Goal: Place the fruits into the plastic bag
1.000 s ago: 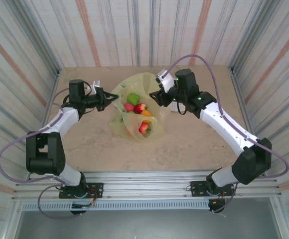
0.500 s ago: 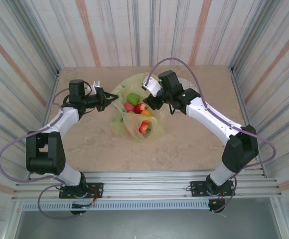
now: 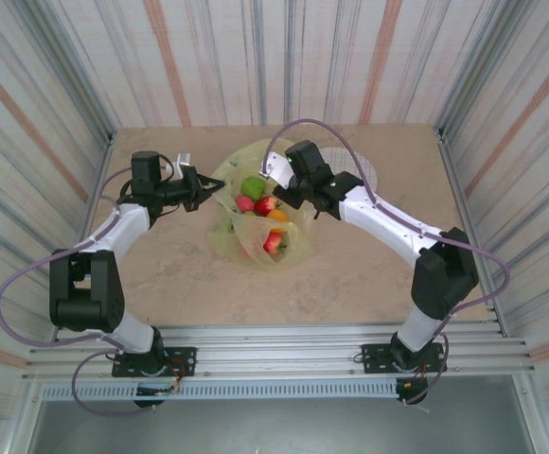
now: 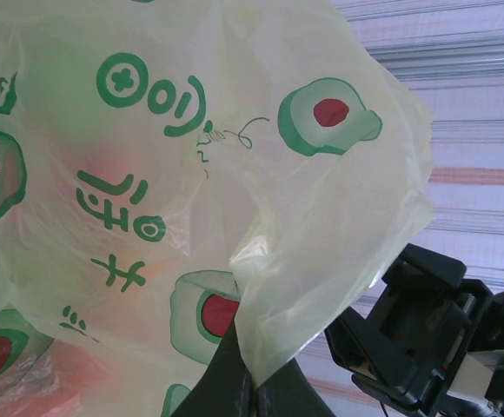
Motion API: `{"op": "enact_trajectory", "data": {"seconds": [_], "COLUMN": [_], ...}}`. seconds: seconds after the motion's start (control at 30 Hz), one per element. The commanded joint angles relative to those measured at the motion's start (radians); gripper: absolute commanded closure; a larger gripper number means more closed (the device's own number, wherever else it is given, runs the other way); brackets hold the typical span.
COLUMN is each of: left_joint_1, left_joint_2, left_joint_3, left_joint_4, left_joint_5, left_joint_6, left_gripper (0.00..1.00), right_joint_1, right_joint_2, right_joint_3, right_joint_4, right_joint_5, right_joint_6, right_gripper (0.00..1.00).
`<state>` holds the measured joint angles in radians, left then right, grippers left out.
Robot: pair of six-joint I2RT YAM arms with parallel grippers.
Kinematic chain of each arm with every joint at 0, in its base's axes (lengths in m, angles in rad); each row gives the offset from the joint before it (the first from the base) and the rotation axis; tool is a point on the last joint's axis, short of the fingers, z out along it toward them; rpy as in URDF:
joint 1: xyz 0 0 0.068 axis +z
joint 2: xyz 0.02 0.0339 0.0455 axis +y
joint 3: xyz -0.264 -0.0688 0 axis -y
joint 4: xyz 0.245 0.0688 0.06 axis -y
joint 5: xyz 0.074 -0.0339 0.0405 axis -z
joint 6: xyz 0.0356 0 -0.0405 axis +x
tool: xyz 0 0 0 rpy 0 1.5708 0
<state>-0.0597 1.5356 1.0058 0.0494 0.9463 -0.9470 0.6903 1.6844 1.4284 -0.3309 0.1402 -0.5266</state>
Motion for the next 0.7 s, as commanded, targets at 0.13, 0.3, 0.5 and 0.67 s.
{"op": "enact_trajectory", "data": {"seconds": [0.13, 0.3, 0.5, 0.67], "left_joint_1": [0.004, 0.003, 0.002, 0.001], "left_joint_2": [0.004, 0.003, 0.005, 0.008], "left_joint_3": [0.001, 0.001, 0.001, 0.001], "left_joint_4": [-0.003, -0.003, -0.003, -0.003], "left_joint_5": [0.012, 0.013, 0.012, 0.012], "left_joint_6": [0.005, 0.005, 0.006, 0.006], "left_gripper": [1.00, 1.00, 1.00, 1.00], "right_joint_1": [0.041, 0.051, 0.071, 0.065], "right_joint_2": [-0.038, -0.031, 0.005, 0.061], "right_joint_3": [-0.060, -0.071, -0.091, -0.069], "right_joint_4": [0.069, 0.082, 0.188, 0.215], "right_joint_5": [0.076, 0.129, 0.241, 0.266], "right_joint_6": [-0.103, -0.153, -0.258, -0.311], "right_gripper": [0.28, 0.26, 0.26, 0.29]}}
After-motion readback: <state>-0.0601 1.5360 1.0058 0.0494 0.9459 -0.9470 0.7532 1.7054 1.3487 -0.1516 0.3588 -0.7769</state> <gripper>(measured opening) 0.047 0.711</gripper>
